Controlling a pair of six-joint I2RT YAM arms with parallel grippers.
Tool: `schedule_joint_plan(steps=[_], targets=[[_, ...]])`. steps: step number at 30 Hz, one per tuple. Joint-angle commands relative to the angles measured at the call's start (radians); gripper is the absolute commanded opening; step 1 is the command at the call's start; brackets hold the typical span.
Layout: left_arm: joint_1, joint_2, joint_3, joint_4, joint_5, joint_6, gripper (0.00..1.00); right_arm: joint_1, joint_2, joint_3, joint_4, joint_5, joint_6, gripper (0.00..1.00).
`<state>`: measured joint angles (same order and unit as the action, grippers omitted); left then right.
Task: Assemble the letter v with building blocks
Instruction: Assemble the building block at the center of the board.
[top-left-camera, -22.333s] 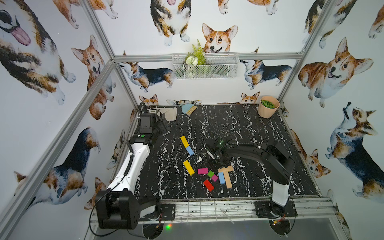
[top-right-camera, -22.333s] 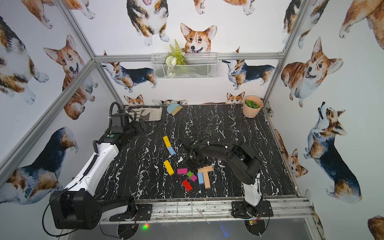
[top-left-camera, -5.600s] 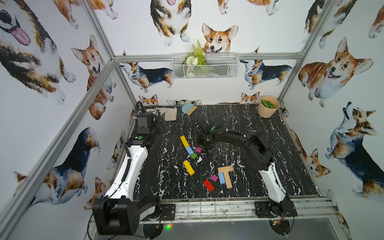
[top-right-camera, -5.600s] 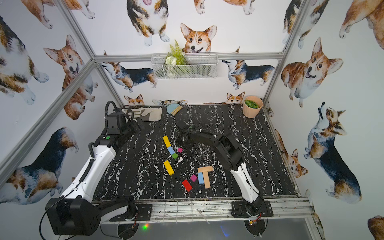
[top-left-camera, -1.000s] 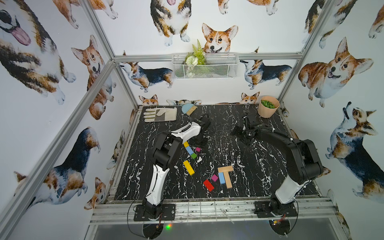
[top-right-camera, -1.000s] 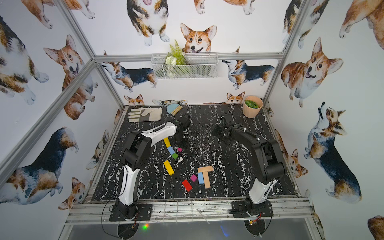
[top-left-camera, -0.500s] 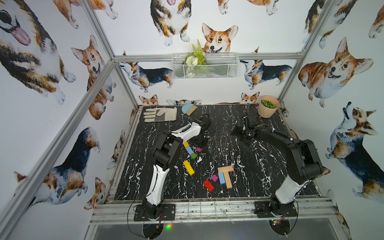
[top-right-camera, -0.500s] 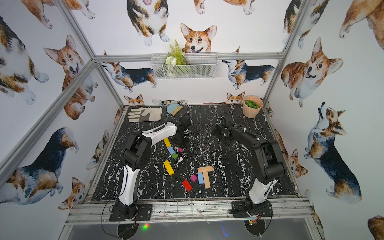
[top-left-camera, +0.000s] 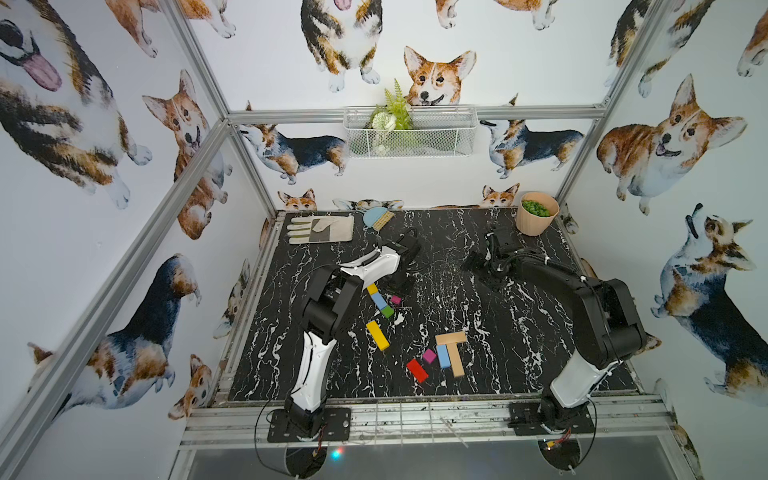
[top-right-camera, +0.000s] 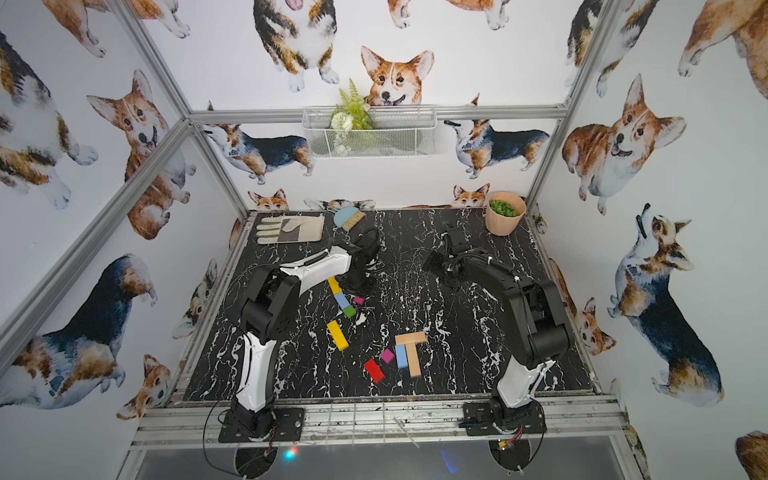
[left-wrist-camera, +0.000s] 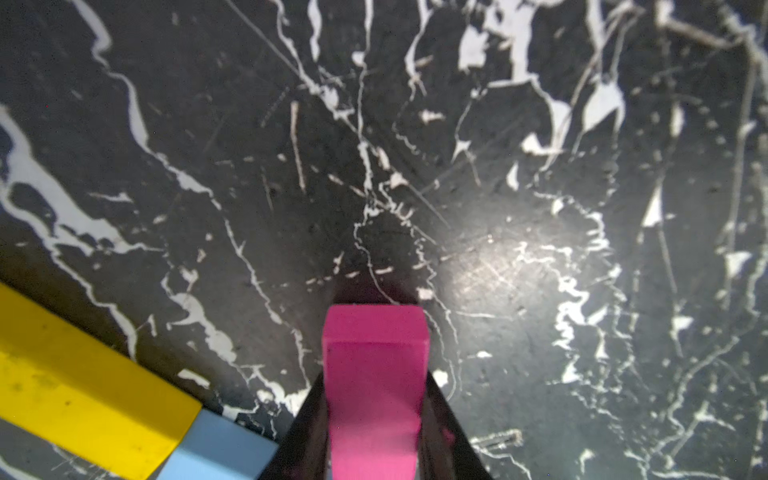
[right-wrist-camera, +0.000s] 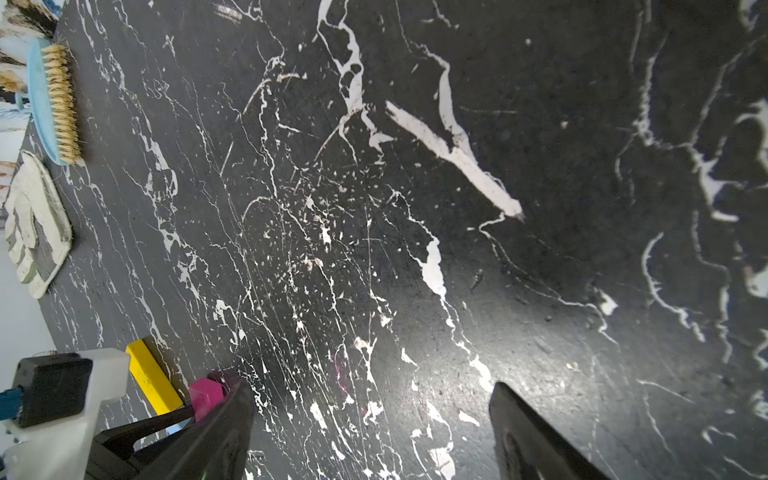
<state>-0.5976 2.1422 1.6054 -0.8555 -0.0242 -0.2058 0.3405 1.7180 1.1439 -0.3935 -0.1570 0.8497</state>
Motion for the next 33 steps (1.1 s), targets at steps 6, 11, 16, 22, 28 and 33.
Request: schedule_joint_plan(steps=[6,11,16,22,28,33], targets=[[-0.001,-0.018,-0.049,-0.042,-0.036,0.014,0.32,0.002,-0.004,0.002,0.022,0.002,0.024,0.89],[-0.001,-0.031,-0.074,-0.04,-0.047,0.016,0.31,0.002,-0.006,-0.001,0.021,0.005,0.025,0.89],[-0.002,-0.038,-0.073,-0.04,-0.044,0.018,0.31,0.002,-0.007,0.001,0.019,0.002,0.026,0.89],[-0.008,-0.041,-0.076,-0.041,-0.04,0.019,0.31,0.002,-0.011,-0.003,0.019,0.004,0.028,0.89],[-0.019,-0.041,-0.08,-0.041,-0.042,0.02,0.31,0.002,-0.011,-0.006,0.019,0.004,0.029,0.89],[-0.025,-0.045,-0.087,-0.04,-0.045,0.019,0.3,0.002,-0.011,-0.007,0.02,0.005,0.031,0.89]])
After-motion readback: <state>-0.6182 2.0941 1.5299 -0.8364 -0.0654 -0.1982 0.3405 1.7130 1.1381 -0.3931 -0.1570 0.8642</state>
